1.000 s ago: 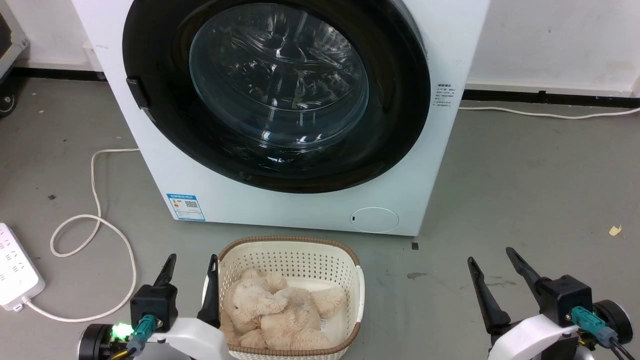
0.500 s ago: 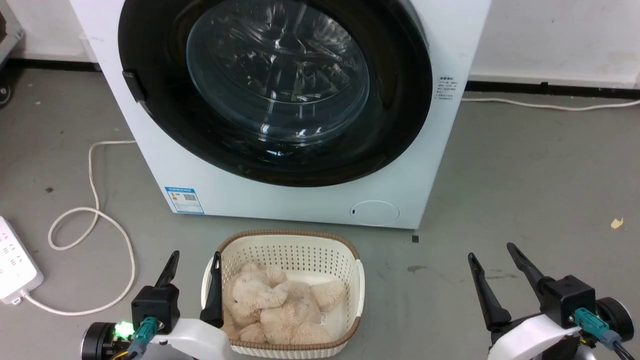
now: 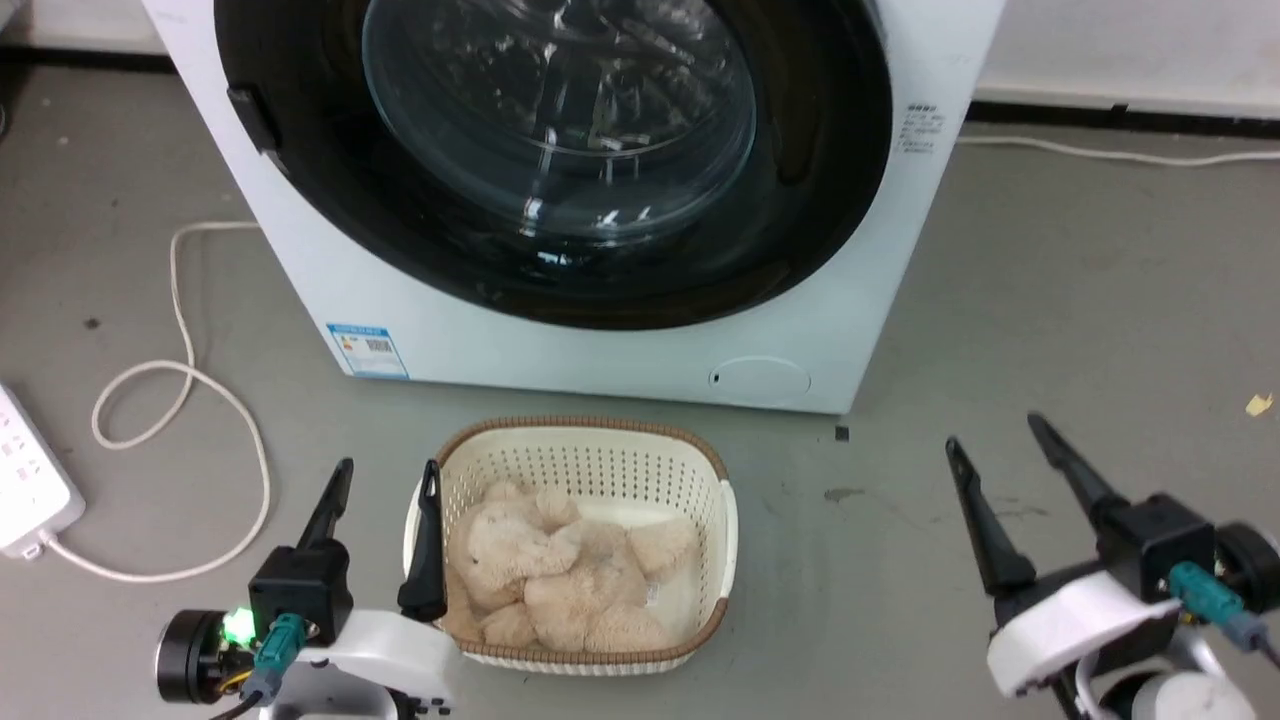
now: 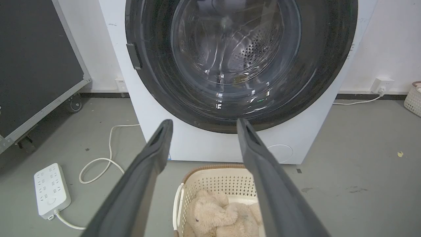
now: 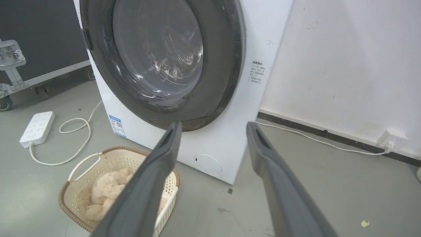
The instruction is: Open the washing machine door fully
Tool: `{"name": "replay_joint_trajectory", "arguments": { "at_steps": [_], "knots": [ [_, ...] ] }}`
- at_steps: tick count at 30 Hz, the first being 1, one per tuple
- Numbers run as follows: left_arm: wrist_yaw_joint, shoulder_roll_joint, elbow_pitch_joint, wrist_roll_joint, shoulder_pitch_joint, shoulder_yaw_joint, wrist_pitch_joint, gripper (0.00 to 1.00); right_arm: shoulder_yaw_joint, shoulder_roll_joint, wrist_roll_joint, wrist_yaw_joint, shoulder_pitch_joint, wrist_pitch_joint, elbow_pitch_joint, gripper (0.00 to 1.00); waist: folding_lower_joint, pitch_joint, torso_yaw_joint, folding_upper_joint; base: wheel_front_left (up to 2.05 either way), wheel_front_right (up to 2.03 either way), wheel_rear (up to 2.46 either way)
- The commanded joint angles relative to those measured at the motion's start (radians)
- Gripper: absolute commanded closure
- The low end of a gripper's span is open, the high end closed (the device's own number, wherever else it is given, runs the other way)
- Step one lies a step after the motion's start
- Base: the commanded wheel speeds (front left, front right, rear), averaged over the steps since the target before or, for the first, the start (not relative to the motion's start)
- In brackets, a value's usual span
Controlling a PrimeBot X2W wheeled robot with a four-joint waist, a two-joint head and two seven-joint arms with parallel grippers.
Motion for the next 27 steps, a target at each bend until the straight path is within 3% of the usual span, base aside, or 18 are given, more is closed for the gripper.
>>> {"name": "replay_joint_trajectory", "arguments": {
  "at_steps": [1, 2, 3, 4, 5, 14, 27],
  "knots": [
    [0.004, 0.0, -0.008, -0.006, -0.017, -0.004, -0.012, 0.0, 0.004, -0.014, 0.002, 0.0, -0.032, 0.0, -0.008, 0.0, -0.0001, 0.015, 0.003, 0.0, 0.0, 0.0, 0.0],
    [0.004, 0.0, -0.01, -0.006, -0.021, -0.005, -0.014, 0.0, 0.006, -0.021, 0.005, 0.0, -0.044, 0.002, -0.007, 0.0, -0.0001, 0.023, 0.005, 0.0, 0.0, 0.0, 0.0],
    [0.003, 0.0, -0.012, -0.007, -0.025, -0.005, -0.016, 0.0, 0.008, -0.026, 0.011, 0.0, -0.057, 0.005, -0.006, 0.3, -0.0001, 0.03, 0.006, 0.0, 0.0, 0.0, 0.0],
    [0.003, 0.0, -0.013, -0.007, -0.028, -0.005, -0.018, 0.0, 0.009, -0.03, 0.019, 0.0, -0.071, 0.007, -0.006, 0.77, -0.0001, 0.036, 0.008, 0.0, 0.0, 0.0, 0.0],
    [0.003, 0.0, -0.015, -0.008, -0.032, -0.006, -0.02, 0.0, 0.009, -0.033, 0.028, 0.0, -0.085, 0.01, -0.005, 1.0, -0.0001, 0.043, 0.009, 0.0, 0.0, 0.0, 0.0],
    [0.007, 0.0, -0.033, -0.012, -0.057, -0.004, -0.037, 0.0, 0.0, -0.052, 0.117, 0.0, -0.215, 0.05, 0.016, 1.0, -0.0001, 0.095, 0.015, 0.0, 0.0, 0.0, 0.0],
    [0.007, 0.0, -0.058, -0.018, -0.094, -0.004, -0.068, 0.0, -0.136, -0.009, 0.371, -0.001, -0.536, 0.19, 0.207, 1.0, -0.0001, 0.175, 0.03, 0.0, 0.0, 0.0, 0.0]
  ]
}}
